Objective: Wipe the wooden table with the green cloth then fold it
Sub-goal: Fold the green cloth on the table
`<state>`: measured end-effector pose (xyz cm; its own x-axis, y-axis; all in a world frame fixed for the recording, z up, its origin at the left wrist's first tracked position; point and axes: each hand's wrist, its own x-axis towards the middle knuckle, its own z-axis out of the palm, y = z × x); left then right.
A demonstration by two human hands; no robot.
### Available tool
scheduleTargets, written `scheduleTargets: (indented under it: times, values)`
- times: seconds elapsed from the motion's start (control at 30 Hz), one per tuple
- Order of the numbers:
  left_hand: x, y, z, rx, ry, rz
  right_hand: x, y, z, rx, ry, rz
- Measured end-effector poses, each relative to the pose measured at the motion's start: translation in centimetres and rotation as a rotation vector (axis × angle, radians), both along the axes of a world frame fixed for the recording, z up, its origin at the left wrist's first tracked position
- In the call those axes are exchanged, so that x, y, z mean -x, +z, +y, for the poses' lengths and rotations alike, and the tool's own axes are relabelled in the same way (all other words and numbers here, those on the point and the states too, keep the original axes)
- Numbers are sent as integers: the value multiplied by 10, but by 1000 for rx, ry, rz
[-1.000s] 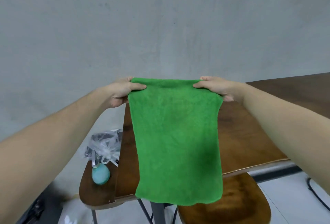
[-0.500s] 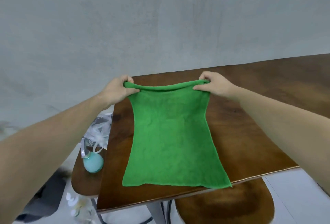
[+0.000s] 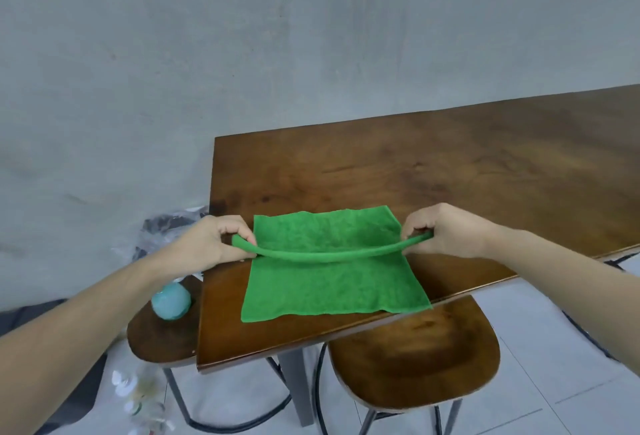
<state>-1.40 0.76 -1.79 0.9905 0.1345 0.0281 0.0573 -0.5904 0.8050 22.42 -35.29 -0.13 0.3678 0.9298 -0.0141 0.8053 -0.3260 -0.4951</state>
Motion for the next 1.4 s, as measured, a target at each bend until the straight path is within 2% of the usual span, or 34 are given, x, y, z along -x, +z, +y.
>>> scheduleTargets:
  times: [0.2,0.37,0.47,0.53,0.63,0.7,0.77,0.83,0.9,1.07,1.23,1.4]
  values:
    - [18,-35,-11,-206,-170,-10,34,-37,-34,90,67,-213]
    - [24,-36,-16,-292,-266,103,49,-30,-39,162,20,-157]
    - [27,-24,-15,-233,-322,182,46,-22,-32,130,-108,-24]
    - [18,-20,-14,-181,-206,73,31,-23,-18,63,-259,-31]
    - [-15,-22,-15,-287,110,-79,1,-33,17,51,-423,-14]
    - [-41,-26,-15,-357,269,45,-19,-43,39,103,-524,54]
    - [-58,-32,-10,-371,321,225,-30,-52,52,129,-601,81]
    - [-68,-34,-7,-370,339,313,-35,-57,60,102,-624,138]
    - [-71,-32,-7,-312,348,313,-35,-54,64,47,-629,237]
    - [-69,-13,-14,14,397,237,-19,-21,60,-123,-644,466]
    - [-69,17,-43,550,400,122,20,15,80,-292,-597,726]
    - [-81,40,-91,721,367,0,62,35,117,-434,-455,981]
